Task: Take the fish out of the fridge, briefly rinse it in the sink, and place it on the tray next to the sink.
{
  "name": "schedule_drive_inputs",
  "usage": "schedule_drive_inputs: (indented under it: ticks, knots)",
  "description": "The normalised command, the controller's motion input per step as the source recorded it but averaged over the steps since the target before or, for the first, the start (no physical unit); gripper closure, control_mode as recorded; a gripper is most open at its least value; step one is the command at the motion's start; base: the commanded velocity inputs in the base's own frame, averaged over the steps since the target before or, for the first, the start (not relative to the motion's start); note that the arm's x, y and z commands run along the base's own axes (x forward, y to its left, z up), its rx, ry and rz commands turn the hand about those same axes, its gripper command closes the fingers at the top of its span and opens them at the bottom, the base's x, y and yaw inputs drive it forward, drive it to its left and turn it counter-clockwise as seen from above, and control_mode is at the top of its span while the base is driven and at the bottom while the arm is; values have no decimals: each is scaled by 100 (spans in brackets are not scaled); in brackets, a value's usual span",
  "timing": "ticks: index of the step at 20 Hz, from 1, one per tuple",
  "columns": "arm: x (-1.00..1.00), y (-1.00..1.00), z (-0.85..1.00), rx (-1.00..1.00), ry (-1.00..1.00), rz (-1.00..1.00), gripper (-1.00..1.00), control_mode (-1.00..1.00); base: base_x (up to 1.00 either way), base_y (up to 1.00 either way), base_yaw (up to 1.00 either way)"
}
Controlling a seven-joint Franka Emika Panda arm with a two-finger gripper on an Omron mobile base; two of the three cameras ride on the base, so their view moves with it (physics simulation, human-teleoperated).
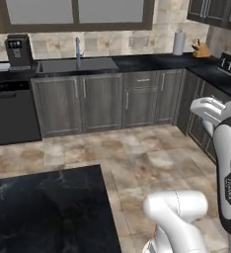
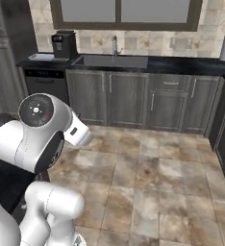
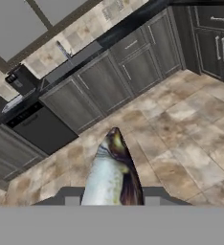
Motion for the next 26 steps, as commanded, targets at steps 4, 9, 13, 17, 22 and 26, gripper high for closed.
schedule_drive_inputs:
  ticks: [4, 9, 13, 17, 22, 26]
  knots:
    - [0, 0, 0, 0, 0, 0, 100, 100, 100, 0, -14]
    - [0, 0, 0, 0, 0, 0, 100, 100, 100, 6, -16]
    - [0, 0, 0, 0, 0, 0, 100, 100, 100, 23, -19]
    - [0, 0, 0, 0, 0, 0, 100, 100, 100, 38, -21]
    - [0, 0, 0, 0, 0, 0, 100, 100, 100, 53, -19]
    - [0, 0, 0, 0, 0, 0, 100, 100, 100, 72, -8]
